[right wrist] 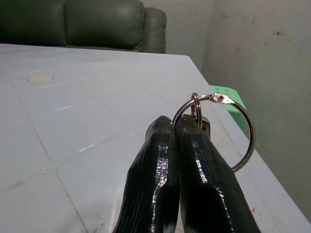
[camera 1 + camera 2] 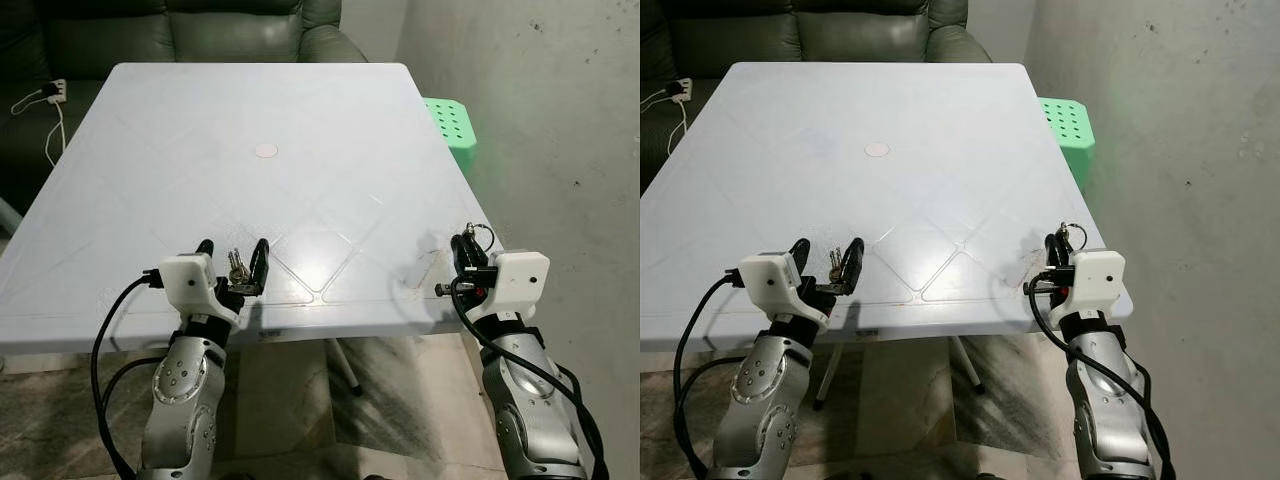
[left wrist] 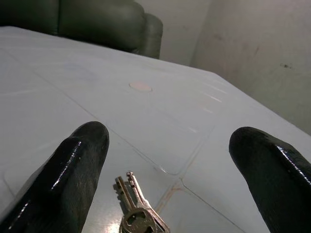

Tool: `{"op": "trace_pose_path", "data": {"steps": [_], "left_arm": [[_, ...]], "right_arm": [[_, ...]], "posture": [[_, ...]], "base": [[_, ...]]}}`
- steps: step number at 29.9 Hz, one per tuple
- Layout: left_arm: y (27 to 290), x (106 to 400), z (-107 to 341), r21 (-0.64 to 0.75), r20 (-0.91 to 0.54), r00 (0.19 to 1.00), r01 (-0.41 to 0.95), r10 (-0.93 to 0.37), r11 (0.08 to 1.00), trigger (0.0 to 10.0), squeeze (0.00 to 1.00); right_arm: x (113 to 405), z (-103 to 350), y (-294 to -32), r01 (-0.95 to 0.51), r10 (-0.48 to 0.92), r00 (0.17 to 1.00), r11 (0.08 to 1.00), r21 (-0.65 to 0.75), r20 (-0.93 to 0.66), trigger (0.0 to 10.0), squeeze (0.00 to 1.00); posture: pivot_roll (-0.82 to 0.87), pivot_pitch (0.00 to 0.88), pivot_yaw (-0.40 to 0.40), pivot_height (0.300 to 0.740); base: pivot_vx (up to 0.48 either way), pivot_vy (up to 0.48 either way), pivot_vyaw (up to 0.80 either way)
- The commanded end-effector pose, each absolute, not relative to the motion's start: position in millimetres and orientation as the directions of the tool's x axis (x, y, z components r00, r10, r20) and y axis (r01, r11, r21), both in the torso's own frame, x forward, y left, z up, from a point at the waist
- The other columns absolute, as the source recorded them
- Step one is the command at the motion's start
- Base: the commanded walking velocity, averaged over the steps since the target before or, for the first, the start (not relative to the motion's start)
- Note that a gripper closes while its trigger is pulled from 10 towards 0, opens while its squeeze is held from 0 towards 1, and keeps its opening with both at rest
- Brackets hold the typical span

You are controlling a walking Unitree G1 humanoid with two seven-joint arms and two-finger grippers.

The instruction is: Hang keys on a hook

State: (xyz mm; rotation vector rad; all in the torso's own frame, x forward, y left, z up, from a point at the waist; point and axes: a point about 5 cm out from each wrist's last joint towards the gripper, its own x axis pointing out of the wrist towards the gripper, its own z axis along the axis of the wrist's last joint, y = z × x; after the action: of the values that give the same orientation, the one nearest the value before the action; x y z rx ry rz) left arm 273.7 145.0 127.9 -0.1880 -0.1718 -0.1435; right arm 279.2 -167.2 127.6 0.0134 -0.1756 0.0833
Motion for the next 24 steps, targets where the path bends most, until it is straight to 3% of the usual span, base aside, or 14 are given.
{"op": "trace_pose_path", "data": {"steps": [1, 24], "left_arm": [[145.8, 274.5, 124.9, -0.169, 0.171, 0.978, 0.147, -0.118, 0.975, 10.0, 0.0], [146.7, 277.9, 123.5, -0.188, 0.164, 0.982, 0.127, -0.096, 0.974, 10.0, 0.0]], "right_arm": [[280.8, 130.0, -167.9, -0.083, 0.083, 0.982, 0.997, -0.008, 0.169, 10.0, 0.0], [284.0, 130.5, -170.5, -0.093, 0.096, 0.985, 0.995, -0.024, 0.141, 10.0, 0.0]], "posture": [[-0.01, 0.047, -0.062, 0.74], [-0.01, 0.061, -0.071, 0.74]], "base": [[0.0, 0.0, 0.0], [0.0, 0.0, -0.74]]}}
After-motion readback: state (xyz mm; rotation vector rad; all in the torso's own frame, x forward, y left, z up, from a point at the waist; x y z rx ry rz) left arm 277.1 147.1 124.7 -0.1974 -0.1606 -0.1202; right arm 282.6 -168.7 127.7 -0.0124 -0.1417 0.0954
